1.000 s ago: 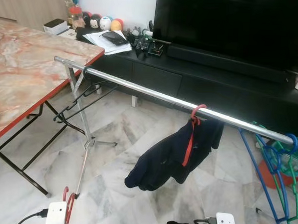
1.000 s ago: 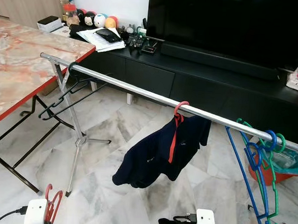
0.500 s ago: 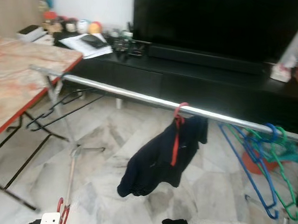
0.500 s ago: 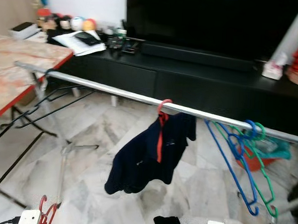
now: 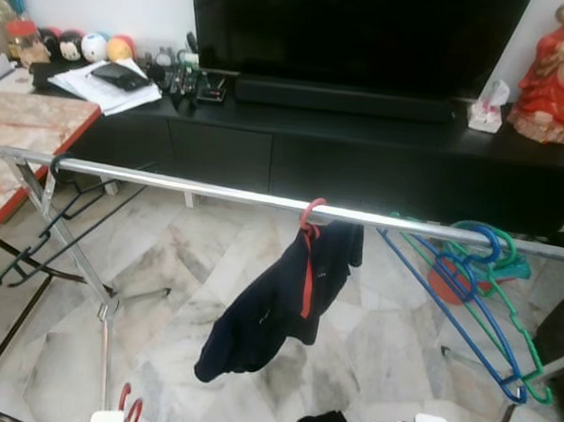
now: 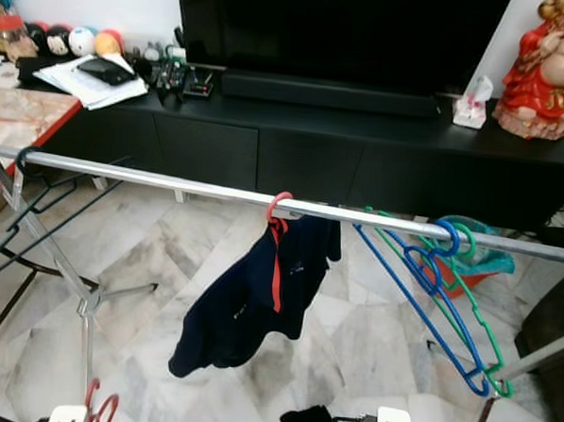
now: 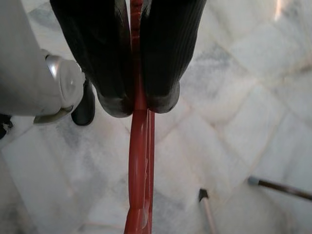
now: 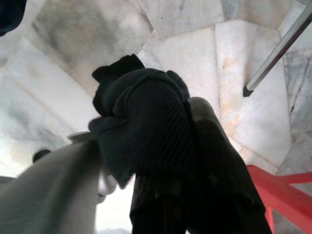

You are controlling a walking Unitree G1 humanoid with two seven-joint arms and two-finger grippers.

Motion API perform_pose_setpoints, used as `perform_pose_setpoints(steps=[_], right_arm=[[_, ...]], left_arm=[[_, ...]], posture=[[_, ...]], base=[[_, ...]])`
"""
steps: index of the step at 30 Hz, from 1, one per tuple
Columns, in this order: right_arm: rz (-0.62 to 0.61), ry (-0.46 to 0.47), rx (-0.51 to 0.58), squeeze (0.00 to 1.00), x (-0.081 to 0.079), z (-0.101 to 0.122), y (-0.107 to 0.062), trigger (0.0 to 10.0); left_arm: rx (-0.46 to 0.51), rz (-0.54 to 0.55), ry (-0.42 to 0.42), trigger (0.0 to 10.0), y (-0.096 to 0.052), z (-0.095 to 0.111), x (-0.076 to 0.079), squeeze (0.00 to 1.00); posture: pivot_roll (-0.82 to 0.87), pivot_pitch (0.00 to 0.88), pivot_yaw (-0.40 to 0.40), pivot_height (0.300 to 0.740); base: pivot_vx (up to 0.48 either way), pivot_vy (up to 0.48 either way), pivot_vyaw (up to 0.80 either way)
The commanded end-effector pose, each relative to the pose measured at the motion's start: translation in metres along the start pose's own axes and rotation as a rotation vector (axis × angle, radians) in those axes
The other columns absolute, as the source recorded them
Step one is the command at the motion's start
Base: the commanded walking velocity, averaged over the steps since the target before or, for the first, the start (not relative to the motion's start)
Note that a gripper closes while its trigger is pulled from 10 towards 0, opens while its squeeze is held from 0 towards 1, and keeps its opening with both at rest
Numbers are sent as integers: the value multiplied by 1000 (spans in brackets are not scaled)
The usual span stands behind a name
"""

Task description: Hang hanger

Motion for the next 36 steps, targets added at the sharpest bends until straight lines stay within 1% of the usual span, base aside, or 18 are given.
perform_pose_setpoints(steps=[1, 6, 8, 11, 14, 18, 21, 22, 24, 26, 28, 32, 36], right_arm=[[-10, -2, -4, 0, 0, 2, 1, 10000], [-15, 6, -4, 0, 6, -1, 0, 10000], [-17, 8, 0, 0, 8, -1, 0, 10000], [-19, 9, 7, 0, 9, 0, 0, 10000], [-21, 11, 7, 0, 10, -1, 0, 10000], [-21, 8, 8, 0, 10, -1, 0, 10000], [-21, 7, 9, 0, 10, 0, 0, 10000], [-21, 5, 10, 0, 10, 0, 0, 10000], [-20, 3, 11, 0, 11, 0, 0, 10000], [-20, 2, 12, 0, 11, 0, 0, 10000], [-21, -2, 20, 0, 11, 1, 0, 10000], [-27, 1, 31, 0, 16, 6, 0, 10000], [-26, -3, 38, 0, 16, 8, 0, 10000]], left_arm=[[-10, -8, 7, 10000, 0, -3, 6, 0], [-9, -12, 12, 10000, 1, -1, 9, 0], [-7, -13, 14, 10000, 1, 1, 10, 0], [13, -16, 17, 10000, 2, 10, 10, 0], [26, -16, 22, 10000, 2, 15, 6, 0], [31, -14, 22, 10000, 2, 17, 3, 0], [30, -13, 21, 10000, 2, 15, 2, 0], [23, -15, 15, 10000, 1, 7, 2, 0], [16, -19, 11, 10000, 0, 1, 4, 0], [14, -21, 9, 10000, 0, -1, 5, 0], [2, -22, 8, 10000, -2, -9, 7, 0], [-7, -23, 10, 10000, -2, -14, 6, 0], [-9, -21, 15, 10000, -3, -16, 4, 0]], posture=[[-63, 0, -15, 740], [-64, 0, -12, 740], [-66, 0, -11, 740], [-65, 0, -10, 740], [-62, 0, -12, 740], [-61, 0, -14, 740], [-60, 0, -16, 740], [-60, 0, -17, 740], [-59, 0, -18, 740], [-59, 0, -18, 740], [-58, 0, -18, 740], [-59, 0, -14, 740], [-64, 0, -7, 740]], base=[[0, 0, -788], [0, 0, -758], [0, 0, 0], [0, 0, 0], [0, 0, 0], [0, 0, 0], [0, 0, 0], [0, 0, 0], [0, 0, 0], [0, 0, 0], [0, 0, 0], [0, 0, 0], [0, 0, 0]])
Point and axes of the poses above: a point about 5 cm out from each wrist's last joint towards the gripper, its own y axis pointing out of the wrist towards the gripper, its own z axis along the axis of the wrist's last joint, x = y × z, the point moved 6 cm from there along y, pointing out of the wrist towards the gripper, and after that the axes turned 7 degrees about -y, right-handed, at the moved point
